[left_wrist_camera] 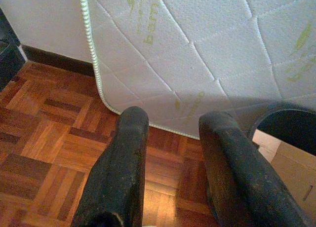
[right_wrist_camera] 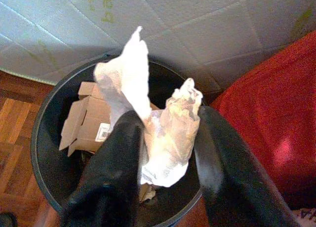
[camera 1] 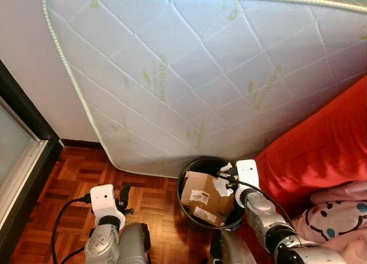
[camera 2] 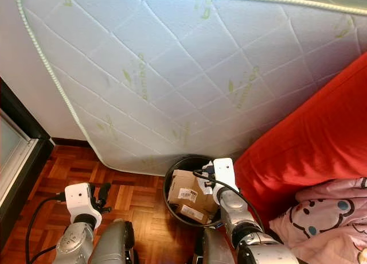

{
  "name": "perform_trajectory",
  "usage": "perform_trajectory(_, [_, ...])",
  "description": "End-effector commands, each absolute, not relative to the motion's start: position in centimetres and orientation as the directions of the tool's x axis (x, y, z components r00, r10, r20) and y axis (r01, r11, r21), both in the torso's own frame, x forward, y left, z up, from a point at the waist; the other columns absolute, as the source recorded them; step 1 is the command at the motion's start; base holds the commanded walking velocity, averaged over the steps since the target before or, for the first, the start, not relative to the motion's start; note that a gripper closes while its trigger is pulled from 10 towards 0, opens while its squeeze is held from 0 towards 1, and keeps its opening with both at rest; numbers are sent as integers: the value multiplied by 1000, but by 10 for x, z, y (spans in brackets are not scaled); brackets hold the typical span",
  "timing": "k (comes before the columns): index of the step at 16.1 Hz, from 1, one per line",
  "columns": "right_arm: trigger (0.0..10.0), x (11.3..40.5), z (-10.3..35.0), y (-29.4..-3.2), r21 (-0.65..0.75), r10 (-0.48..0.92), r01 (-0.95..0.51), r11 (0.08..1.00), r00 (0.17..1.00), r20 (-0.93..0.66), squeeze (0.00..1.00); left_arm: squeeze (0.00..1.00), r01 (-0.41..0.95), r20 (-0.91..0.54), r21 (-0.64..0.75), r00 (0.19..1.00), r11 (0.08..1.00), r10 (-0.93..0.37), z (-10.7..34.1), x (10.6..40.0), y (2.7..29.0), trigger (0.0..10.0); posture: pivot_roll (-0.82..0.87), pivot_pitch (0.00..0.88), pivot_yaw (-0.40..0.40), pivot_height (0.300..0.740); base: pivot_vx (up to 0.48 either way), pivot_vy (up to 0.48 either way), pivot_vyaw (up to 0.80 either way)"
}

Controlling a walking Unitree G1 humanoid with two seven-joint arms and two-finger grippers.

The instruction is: Clean up the room

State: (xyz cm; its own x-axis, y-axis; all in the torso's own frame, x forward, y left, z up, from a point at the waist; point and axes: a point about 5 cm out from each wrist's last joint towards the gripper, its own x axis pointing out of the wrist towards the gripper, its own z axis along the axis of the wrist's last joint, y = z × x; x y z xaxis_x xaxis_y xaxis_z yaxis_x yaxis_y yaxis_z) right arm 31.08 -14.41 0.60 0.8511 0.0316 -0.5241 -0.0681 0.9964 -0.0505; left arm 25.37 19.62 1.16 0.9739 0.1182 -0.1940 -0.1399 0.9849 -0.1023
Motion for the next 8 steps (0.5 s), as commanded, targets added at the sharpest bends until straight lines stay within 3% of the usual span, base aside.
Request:
perform_trajectory(1, [10000,303,-2,-147,-55,21,-62,997,828,-560,1000,0,-146,-217,-106,969,984,120,8,250,197,10000,107,172,-113,625,0,0,0])
perform_trajectory(8, [10000,295,-11,-151,-117,-3,-87,989,790,-613,1000,0,-145,-219,-105,968,984,120,8,249,197,10000,109,173,-112,625,0,0,0])
